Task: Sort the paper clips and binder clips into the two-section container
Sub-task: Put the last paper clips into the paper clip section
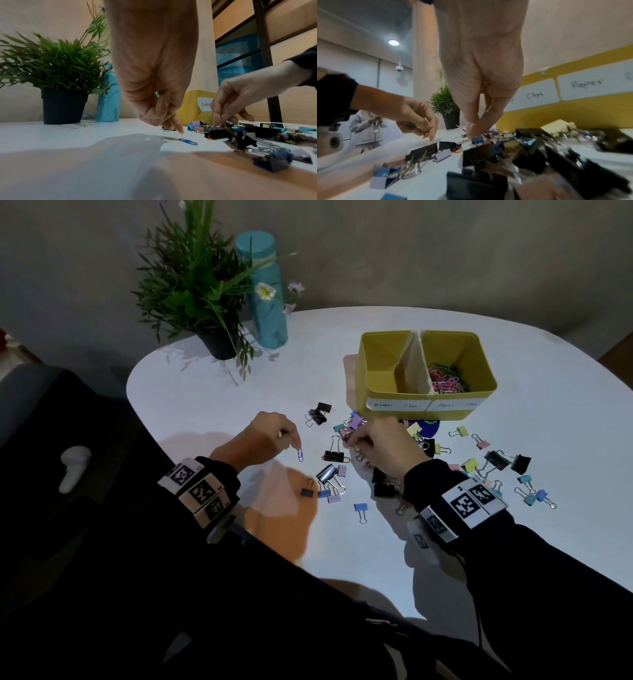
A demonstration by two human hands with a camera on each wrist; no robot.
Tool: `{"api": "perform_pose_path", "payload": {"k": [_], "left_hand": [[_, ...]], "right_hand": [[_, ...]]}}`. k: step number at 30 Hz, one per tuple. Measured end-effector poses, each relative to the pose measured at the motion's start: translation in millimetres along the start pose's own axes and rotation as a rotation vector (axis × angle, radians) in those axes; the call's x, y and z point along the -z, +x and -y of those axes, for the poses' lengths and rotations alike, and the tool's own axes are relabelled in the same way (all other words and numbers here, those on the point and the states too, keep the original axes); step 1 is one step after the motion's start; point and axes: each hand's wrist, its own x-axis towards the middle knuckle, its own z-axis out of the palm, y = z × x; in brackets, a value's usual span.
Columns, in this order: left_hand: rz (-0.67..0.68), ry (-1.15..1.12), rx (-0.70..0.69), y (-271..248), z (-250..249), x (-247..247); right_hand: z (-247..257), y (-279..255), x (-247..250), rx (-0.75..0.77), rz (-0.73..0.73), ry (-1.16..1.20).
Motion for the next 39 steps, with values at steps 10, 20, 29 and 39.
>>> {"api": "perform_pose_path", "payload": {"k": [10, 20, 29, 39], "left_hand": [[0.051, -0.038, -0.124, 8.4, 15.3, -6.5], [0.086, 0.249, -0.192, 7.4, 10.5, -20.0], [0.015, 0.579, -0.231, 12.5, -9.8, -17.1], [-0.12, -0.076, -0.207, 110.7, -180.2, 36.6]], "right_hand": [[3.2, 3.4, -13.3, -0.041, 0.038, 0.132], [9.7, -6.5, -12.6, 0.02, 0.113, -0.081], [-15.0, -42.0, 72.2, -0.112, -0.048, -0.075], [-81.1, -28.1, 162.7, -0.245, -0.541, 0.164]]}}
